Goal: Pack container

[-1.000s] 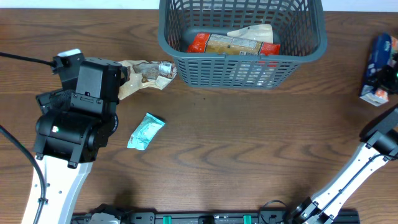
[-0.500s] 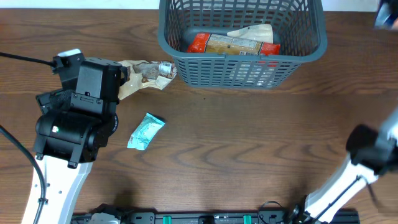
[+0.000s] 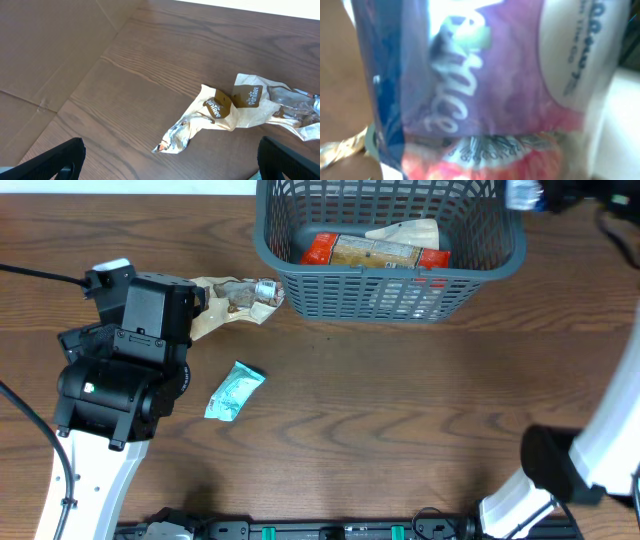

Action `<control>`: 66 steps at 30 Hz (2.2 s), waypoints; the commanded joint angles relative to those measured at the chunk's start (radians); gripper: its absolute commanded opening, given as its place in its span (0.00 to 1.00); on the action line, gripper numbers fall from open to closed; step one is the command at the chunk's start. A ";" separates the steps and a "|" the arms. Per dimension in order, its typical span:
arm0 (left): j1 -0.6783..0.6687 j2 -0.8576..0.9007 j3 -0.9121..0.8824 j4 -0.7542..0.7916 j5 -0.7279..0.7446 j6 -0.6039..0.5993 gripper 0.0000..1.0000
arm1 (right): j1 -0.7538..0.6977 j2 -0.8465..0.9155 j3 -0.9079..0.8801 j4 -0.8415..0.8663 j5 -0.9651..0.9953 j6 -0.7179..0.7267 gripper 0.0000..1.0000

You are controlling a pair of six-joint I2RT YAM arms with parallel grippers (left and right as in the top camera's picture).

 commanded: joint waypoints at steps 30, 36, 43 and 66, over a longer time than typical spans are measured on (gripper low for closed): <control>0.005 0.000 0.019 -0.006 -0.020 0.009 0.99 | 0.219 0.378 -0.013 -0.296 0.380 -0.385 0.01; 0.005 0.000 0.019 -0.006 -0.019 0.009 0.98 | 0.214 0.378 -0.013 -0.234 0.378 -0.376 0.01; 0.005 0.000 0.019 -0.006 -0.019 0.009 0.99 | 0.214 0.378 -0.013 -0.174 0.379 -0.377 0.02; 0.005 0.000 0.019 -0.006 -0.020 0.009 0.99 | 0.214 0.378 -0.013 -0.143 0.373 -0.328 0.25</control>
